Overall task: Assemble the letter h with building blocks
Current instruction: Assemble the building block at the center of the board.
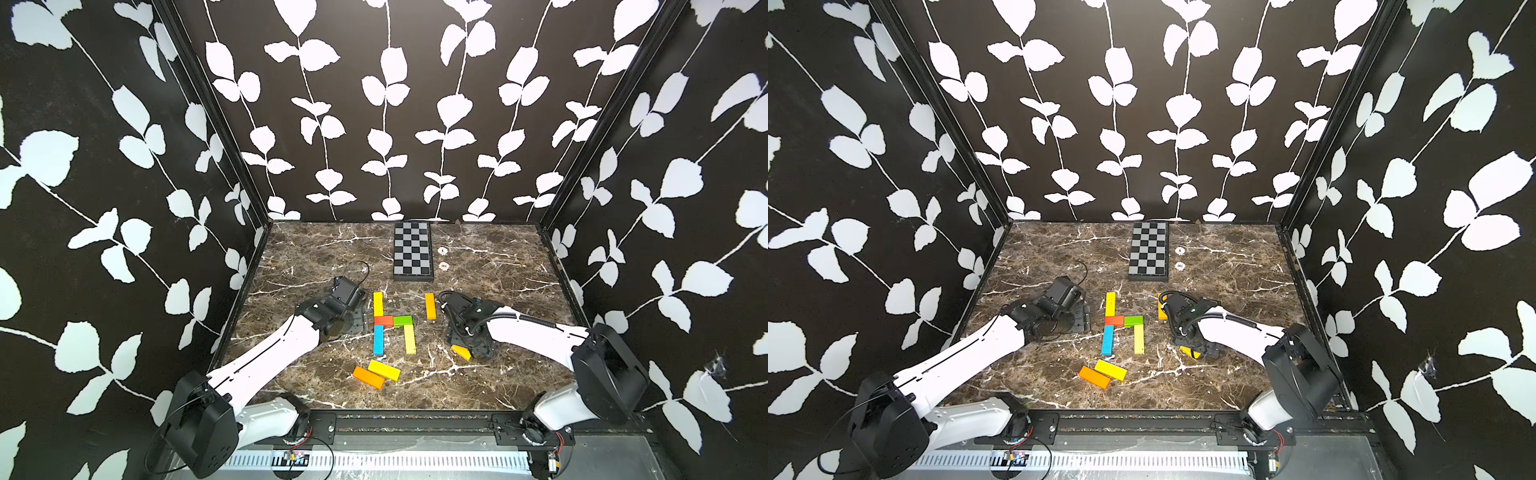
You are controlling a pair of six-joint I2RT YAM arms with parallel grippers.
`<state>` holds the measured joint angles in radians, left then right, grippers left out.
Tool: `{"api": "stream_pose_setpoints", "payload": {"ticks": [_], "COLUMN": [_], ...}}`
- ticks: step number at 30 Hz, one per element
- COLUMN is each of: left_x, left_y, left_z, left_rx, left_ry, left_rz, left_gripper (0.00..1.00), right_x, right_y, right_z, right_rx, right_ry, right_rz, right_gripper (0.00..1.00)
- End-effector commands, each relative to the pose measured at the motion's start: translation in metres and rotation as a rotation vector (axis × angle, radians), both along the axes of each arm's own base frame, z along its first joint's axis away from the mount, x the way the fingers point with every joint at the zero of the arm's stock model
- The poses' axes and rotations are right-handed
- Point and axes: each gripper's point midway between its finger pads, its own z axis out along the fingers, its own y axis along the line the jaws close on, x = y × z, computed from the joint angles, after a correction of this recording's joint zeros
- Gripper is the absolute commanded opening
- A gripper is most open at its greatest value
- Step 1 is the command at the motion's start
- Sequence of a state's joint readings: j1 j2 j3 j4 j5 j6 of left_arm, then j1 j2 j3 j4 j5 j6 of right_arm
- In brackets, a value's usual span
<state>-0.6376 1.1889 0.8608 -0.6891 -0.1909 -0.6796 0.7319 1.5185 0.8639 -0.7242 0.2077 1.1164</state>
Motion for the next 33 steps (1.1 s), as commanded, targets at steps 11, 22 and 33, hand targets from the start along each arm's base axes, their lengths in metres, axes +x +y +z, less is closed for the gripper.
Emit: {"api": "stream_pose_setpoints", "payload": {"ticks": [11,22,33], "left_x": [0.001,0.000,0.001], "left_y": [-0.002,0.002,0.015], "left_z": [-0.012,-0.013,-0.015], "left_rx": [0.002,0.005,-0.002], "left_ry": [0.019,0.015,0.015], "left_rz": [-0.025,-0.016,0.043], "left_gripper": [0.79,0.79,0.79], "right_x": [-0.017,-0.021,0.028], "right_y": [0.009,0.011,0.057], "right_z": [-0.024,-0.030,-0.019], "right_rx": [0.024,0.006,-0.066], "right_ry": [0.047,0.070,0.099], "right_rz": [-0.059,0.023,0.447], "right_gripper": [0.74,0.60,0.59]}}
